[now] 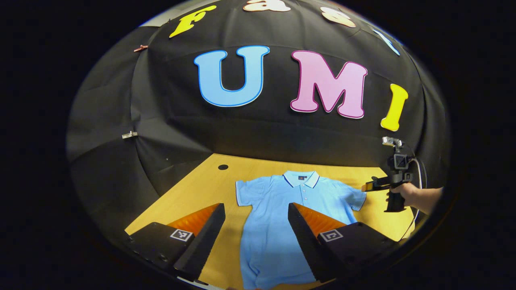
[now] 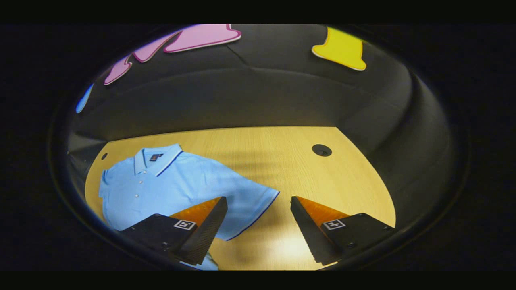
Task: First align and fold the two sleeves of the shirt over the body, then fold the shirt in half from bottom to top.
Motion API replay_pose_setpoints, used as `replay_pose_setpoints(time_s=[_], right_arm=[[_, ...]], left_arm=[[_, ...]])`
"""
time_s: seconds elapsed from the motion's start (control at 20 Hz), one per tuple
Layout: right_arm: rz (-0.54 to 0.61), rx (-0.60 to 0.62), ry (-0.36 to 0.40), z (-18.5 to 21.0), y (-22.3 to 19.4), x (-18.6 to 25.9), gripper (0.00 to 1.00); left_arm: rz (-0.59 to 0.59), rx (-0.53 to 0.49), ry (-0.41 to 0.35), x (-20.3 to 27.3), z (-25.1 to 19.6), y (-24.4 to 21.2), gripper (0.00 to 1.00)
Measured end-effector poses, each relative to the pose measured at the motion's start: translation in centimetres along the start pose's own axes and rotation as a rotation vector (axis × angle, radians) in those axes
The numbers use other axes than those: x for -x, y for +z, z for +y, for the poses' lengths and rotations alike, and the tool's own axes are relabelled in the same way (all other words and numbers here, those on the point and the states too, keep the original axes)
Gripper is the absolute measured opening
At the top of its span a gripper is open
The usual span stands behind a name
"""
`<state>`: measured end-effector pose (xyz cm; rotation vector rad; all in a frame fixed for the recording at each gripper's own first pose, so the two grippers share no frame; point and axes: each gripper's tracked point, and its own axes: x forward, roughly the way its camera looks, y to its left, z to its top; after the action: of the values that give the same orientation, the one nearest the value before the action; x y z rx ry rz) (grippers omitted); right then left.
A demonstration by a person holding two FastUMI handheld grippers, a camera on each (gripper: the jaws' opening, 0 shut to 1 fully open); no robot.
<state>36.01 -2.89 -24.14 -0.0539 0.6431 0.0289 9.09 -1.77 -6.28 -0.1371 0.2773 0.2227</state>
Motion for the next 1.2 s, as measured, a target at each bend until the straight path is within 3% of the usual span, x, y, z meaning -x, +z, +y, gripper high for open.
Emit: replay_pose_setpoints(time_s=[0.15,0.3,0.5,0.6,0.7,0.8,0.95,1.2], right_arm=[[0.041,0.000,-0.021,-0.8,-0.9,-2.9,0.96],[0.091,-0.057,0.008,-0.6,-2.2,-3.7,0.97],[0.083,-0.048,0.023,-0.2,-2.2,-4.2,0.89],[0.074,-0.029,0.043,0.6,-2.2,-4.3,0.76],[0.060,-0.012,0.064,1.4,-2.0,-4.2,0.41],[0.045,0.002,0.059,1.8,-1.8,-4.4,0.14],[0.054,-0.034,0.062,2.5,-1.7,-4.3,0.06],[-0.016,-0.030,0.063,2.7,0.4,-3.5,0.09]], left_arm=[[0.009,0.001,0.012,-0.7,0.1,-0.1,0.98],[0.011,-0.008,0.013,-0.9,-0.1,0.1,0.98],[0.018,-0.024,0.011,-1.2,-0.4,-0.1,0.98],[0.023,-0.024,0.011,-1.4,-0.4,-0.4,0.98],[0.023,-0.022,0.013,-1.4,-0.4,-0.5,0.99],[0.024,-0.022,0.022,-1.2,-0.1,-0.7,0.99],[0.040,-0.021,0.034,-0.9,0.2,-1.6,0.99],[0.051,0.003,0.055,-0.4,1.3,-2.5,0.99]])
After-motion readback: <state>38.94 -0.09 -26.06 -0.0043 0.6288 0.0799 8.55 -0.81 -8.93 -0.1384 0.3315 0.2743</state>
